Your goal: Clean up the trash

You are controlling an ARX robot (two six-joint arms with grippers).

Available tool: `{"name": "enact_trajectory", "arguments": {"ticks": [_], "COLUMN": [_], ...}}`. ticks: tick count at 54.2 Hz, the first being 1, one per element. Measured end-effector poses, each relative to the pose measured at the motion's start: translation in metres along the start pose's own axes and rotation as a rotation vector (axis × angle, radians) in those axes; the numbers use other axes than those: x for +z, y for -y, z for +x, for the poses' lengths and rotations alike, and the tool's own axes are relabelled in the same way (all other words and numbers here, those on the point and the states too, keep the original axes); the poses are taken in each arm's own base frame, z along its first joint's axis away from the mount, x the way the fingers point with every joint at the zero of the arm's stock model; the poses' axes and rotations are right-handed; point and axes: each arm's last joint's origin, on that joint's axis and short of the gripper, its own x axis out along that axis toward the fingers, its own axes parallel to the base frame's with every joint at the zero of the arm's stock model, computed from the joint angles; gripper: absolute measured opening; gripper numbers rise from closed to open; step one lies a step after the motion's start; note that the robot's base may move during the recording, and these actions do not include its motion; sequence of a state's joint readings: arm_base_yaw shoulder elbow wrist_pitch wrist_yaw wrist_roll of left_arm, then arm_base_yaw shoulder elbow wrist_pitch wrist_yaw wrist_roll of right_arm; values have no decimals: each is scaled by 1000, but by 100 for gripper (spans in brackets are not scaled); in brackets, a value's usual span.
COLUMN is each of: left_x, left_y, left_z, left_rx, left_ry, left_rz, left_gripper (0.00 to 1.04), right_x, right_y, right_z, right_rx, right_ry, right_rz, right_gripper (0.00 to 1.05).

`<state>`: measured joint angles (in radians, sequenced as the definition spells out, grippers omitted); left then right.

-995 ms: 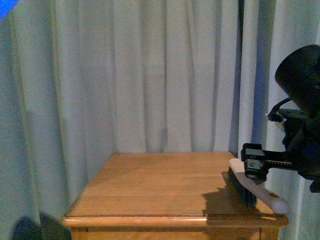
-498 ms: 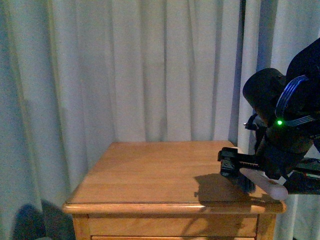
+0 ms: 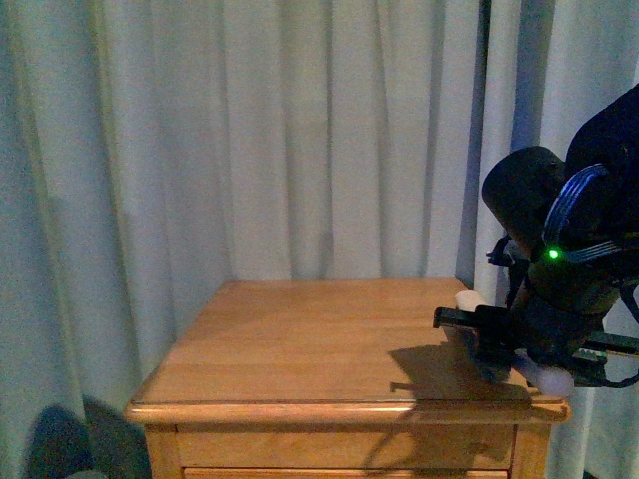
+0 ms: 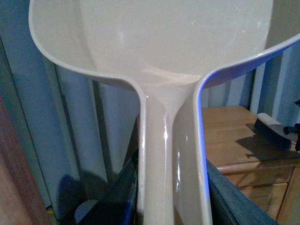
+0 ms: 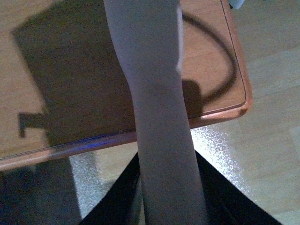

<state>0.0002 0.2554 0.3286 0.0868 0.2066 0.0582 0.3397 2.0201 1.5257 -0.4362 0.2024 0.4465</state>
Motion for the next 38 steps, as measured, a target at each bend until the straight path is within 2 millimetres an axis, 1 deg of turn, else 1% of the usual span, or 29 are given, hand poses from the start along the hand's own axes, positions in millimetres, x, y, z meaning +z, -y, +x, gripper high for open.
{"name": "enact_trajectory", "arguments": {"ticks": [3,5,14,19,22,28,30,33,35,38], "left_x": [0,0,0,0,0,0,0,0,0,0], "left_y": [0,0,0,0,0,0,0,0,0,0], "left_z": [0,0,0,0,0,0,0,0,0,0], "left_rx": [0,0,0,0,0,0,0,0,0,0], "left_ry": [0,0,0,0,0,0,0,0,0,0], "left_rz": [0,0,0,0,0,0,0,0,0,0], "left_gripper": [28,28,28,28,28,28,28,28,28,28], "right_x": [0,0,-2,-4,-3,-1,-2,-4,-8,-13], "right_y": [1,2,7,10,13,18,22,26,31,36], "right_z": [0,1,-2,-9,-18,-44,-64,-83,-100,-118], "right_rx": [0,-5,0,-11,-12,-5,12,16,12,18], "right_ry": [1,5,25,76,127,260,344,417,496,569], "right_rz": [-5,-8,-27,-53,-78,-128,-150,-179,-203,-225], "right_gripper": [22,20,19,19,19,19,19,19,19,19]}}
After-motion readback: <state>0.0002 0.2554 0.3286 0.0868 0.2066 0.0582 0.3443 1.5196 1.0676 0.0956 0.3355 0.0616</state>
